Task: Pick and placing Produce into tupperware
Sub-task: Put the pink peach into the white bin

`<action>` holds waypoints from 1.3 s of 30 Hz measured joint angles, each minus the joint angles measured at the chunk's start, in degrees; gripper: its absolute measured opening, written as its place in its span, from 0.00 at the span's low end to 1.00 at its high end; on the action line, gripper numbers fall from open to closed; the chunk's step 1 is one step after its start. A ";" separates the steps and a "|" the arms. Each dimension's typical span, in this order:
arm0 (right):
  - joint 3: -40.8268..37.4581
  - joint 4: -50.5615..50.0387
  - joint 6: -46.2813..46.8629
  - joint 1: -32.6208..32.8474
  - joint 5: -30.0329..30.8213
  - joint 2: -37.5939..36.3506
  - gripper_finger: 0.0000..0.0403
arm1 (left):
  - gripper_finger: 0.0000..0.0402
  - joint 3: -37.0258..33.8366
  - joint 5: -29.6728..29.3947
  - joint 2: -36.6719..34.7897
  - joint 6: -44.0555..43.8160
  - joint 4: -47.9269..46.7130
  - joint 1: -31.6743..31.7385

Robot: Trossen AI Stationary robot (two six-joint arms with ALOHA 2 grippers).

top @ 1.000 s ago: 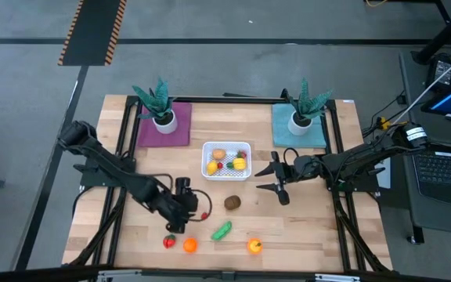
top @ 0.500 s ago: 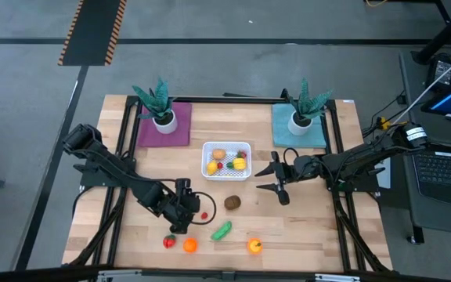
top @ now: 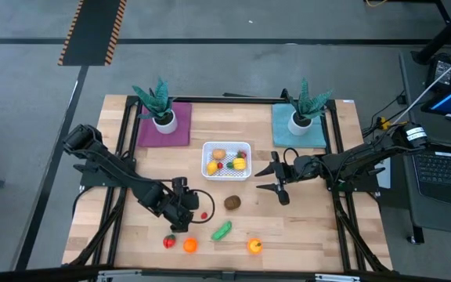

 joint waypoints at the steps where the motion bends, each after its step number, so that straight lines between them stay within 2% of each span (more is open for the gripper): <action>1: 0.00 0.00 0.02 0.01 0.00 0.00 0.50 | 0.58 -0.10 -0.61 0.34 -0.71 -1.29 0.04; 7: 0.00 0.04 0.14 0.00 0.00 0.00 0.50 | 0.58 -2.50 -1.22 2.96 -2.04 -1.07 0.70; 14: 0.00 0.04 0.29 0.02 0.00 0.00 0.50 | 0.58 -3.52 0.75 5.23 -2.04 1.30 1.81; 39: 0.00 0.04 0.23 0.01 -0.01 0.00 0.50 | 0.58 -3.99 2.42 5.27 -2.02 5.24 3.47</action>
